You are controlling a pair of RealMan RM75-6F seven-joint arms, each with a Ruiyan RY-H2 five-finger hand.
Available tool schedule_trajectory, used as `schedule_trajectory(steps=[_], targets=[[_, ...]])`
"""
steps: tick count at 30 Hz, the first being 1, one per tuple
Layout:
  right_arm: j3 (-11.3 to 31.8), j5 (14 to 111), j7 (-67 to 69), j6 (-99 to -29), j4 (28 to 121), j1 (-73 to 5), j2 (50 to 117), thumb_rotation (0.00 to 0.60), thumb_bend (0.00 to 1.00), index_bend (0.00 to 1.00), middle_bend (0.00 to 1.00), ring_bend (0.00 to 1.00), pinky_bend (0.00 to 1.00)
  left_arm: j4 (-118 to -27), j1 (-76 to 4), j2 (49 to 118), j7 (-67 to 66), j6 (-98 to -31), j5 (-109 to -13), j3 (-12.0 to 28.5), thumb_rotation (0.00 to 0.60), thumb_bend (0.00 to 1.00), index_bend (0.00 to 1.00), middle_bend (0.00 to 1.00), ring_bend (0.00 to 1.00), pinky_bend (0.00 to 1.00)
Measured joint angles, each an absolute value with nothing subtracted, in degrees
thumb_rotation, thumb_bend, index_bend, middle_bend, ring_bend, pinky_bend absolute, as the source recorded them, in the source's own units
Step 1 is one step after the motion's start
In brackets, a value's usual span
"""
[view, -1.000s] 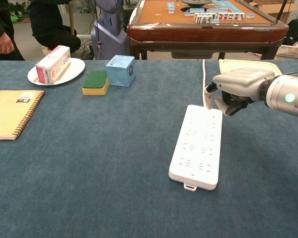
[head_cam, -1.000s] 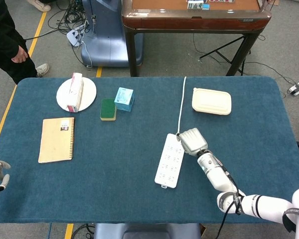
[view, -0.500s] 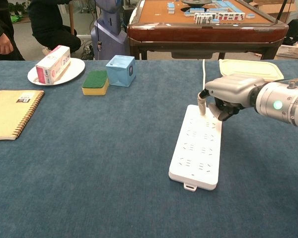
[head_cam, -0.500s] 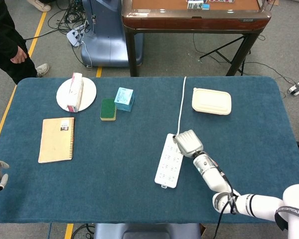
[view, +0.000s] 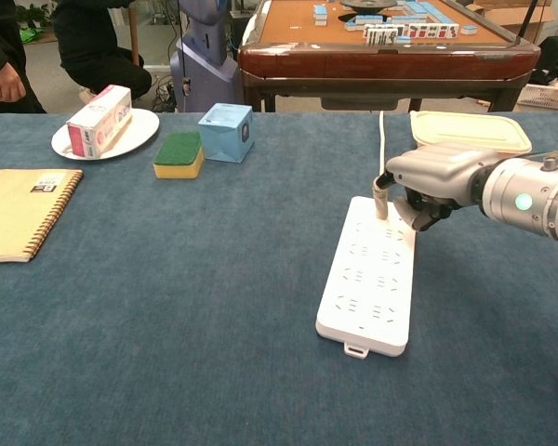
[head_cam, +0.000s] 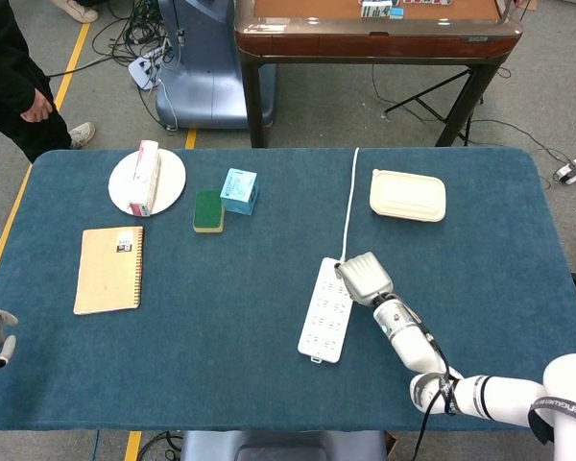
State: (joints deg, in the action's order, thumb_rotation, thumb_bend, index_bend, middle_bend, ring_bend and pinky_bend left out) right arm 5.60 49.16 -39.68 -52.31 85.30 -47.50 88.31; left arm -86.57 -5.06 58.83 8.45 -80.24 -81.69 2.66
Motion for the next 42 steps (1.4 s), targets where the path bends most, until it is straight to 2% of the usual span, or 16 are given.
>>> schedule_trajectory(steps=[23, 37, 40, 42], targets=[[4.8, 48.7, -38.2, -51.6, 83.2, -48.3, 89.6, 0.600, 0.70, 0.39, 0.99, 1.00, 1.00, -86.4, -5.1, 59.0, 8.5, -80.1, -81.7, 2.6, 0.600, 0.43, 0.54, 0.64, 0.52, 0.72], [5.7, 53.6, -37.8, -58.3, 93.7, -46.7, 82.8, 0.600, 0.70, 0.39, 0.99, 1.00, 1.00, -86.1, -5.4, 59.4, 7.8, -79.5, -81.6, 2.6, 0.600, 0.43, 0.54, 0.64, 0.52, 0.72], [5.4, 55.2, -38.3, -60.6, 96.5, -45.7, 80.6, 0.600, 0.70, 0.39, 0.95, 1.00, 1.00, -86.1, -5.5, 59.6, 7.5, -79.3, -81.6, 2.5, 0.600, 0.43, 0.54, 0.64, 0.52, 0.72], [5.0, 56.1, -38.7, -62.1, 98.0, -44.9, 79.2, 0.600, 0.68, 0.39, 0.86, 0.99, 1.00, -86.1, -5.6, 59.7, 7.4, -79.4, -81.7, 2.5, 0.600, 0.43, 0.54, 0.64, 0.52, 0.72]])
